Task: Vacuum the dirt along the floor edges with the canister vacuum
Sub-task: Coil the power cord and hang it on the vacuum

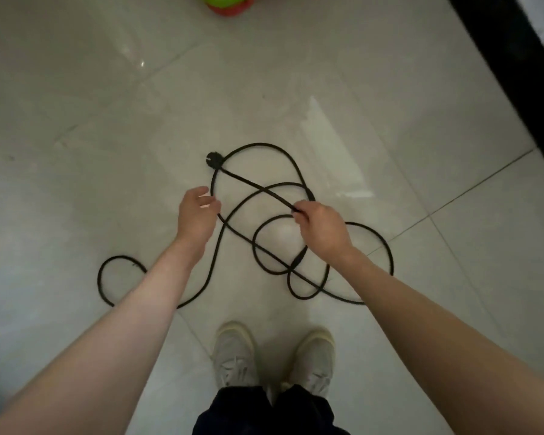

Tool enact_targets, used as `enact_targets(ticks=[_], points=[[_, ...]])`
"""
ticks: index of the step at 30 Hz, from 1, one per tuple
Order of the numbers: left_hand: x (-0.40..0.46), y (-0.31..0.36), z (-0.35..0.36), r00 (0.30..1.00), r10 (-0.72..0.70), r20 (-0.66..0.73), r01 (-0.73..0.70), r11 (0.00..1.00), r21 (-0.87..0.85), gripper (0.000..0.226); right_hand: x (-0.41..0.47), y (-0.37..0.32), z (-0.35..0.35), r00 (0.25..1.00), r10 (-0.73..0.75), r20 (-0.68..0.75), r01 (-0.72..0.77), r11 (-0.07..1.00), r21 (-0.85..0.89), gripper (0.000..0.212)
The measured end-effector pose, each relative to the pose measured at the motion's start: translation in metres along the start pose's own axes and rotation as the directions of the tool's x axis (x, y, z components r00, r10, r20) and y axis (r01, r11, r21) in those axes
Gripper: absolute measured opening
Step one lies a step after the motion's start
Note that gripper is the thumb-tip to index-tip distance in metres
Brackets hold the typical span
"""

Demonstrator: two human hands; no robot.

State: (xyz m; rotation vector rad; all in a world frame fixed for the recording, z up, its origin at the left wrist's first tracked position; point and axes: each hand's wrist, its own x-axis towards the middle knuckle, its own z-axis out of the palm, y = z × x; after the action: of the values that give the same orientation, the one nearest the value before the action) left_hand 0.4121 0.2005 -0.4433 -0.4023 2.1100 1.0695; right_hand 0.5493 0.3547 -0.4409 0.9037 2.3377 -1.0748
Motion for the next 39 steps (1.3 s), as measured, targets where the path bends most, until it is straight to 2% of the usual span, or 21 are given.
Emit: enact_targets(ticks=[2,3,5,6,10,13,15,17,19,20,21,23,24,26,29,32,36,39], points=[[0.022,-0.017,0.008,0.980,0.201,-0.003,-0.185,0.906,0.381,0.057,0.021,0.020,0.004,1.000,-0.007,-0.018,0.006,0.995,-0.096,0.029],[0.033,-0.025,0.010,0.962,0.272,0.026,-0.248,0.831,0.499,0.066,0.029,0.031,0.007,1.000,0.012,-0.021,-0.015,0.989,-0.150,0.029],[0.054,-0.037,0.015,0.948,0.312,0.066,-0.283,0.730,0.622,0.084,0.043,0.052,0.016,0.997,0.067,-0.037,-0.073,0.969,-0.234,0.029],[0.064,-0.041,0.019,0.953,0.297,0.066,-0.267,0.712,0.650,0.092,0.049,0.060,0.020,0.995,0.089,-0.050,-0.098,0.966,-0.238,0.028],[0.084,-0.054,0.043,0.977,0.212,0.025,-0.175,0.727,0.664,0.116,0.066,0.075,0.035,0.981,0.192,-0.026,-0.192,0.981,-0.011,0.031],[0.078,-0.067,0.060,0.979,0.203,0.013,-0.147,0.661,0.735,0.131,0.062,0.076,0.045,0.966,0.257,0.028,-0.256,0.967,-0.016,0.060],[0.064,-0.079,0.070,0.975,0.222,0.017,-0.153,0.613,0.775,0.138,0.052,0.074,0.053,0.962,0.273,0.008,-0.272,0.960,-0.060,0.073],[0.049,-0.093,0.079,0.964,0.265,0.031,-0.174,0.538,0.825,0.141,0.043,0.074,0.066,0.968,0.251,-0.021,-0.252,0.957,-0.147,0.065],[0.039,-0.105,0.085,0.952,0.302,0.051,-0.206,0.505,0.838,0.134,0.038,0.073,0.075,0.960,0.275,-0.046,-0.278,0.957,-0.083,0.048],[0.037,-0.109,0.086,0.952,0.300,0.056,-0.219,0.545,0.809,0.126,0.037,0.071,0.077,0.948,0.314,-0.045,-0.315,0.949,-0.008,0.040],[0.036,-0.112,0.086,0.959,0.279,0.059,-0.228,0.629,0.743,0.114,0.038,0.071,0.078,0.936,0.351,-0.029,-0.349,0.936,0.052,0.032],[0.035,-0.112,0.083,0.974,0.216,0.071,-0.219,0.806,0.550,0.078,0.038,0.072,0.073,0.927,0.373,0.032,-0.374,0.921,0.107,0.020],[0.034,-0.110,0.078,0.980,0.184,0.072,-0.195,0.850,0.489,0.060,0.037,0.072,0.070,0.931,0.359,0.070,-0.366,0.921,0.133,0.017],[0.030,-0.104,0.065,0.987,0.136,0.088,-0.162,0.849,0.503,0.039,0.029,0.066,0.060,0.936,0.325,0.135,-0.348,0.915,0.204,0.015],[0.014,-0.087,0.037,0.970,0.160,0.181,-0.236,0.788,0.569,0.017,0.006,0.042,0.039,0.950,0.289,0.122,-0.313,0.899,0.307,0.013],[-0.019,-0.063,0.005,0.948,0.209,0.242,-0.298,0.849,0.437,0.013,-0.023,0.006,0.010,0.954,0.288,0.086,-0.296,0.851,0.433,0.008],[-0.076,-0.017,-0.048,0.965,0.109,0.240,-0.164,0.960,0.225,0.013,-0.066,-0.050,-0.039,0.961,0.260,0.095,-0.273,0.831,0.484,0.009],[-0.126,0.021,-0.095,0.952,0.094,0.290,-0.115,0.992,0.056,0.016,-0.102,-0.092,-0.078,0.959,0.280,0.054,-0.267,0.817,0.512,0.023]])
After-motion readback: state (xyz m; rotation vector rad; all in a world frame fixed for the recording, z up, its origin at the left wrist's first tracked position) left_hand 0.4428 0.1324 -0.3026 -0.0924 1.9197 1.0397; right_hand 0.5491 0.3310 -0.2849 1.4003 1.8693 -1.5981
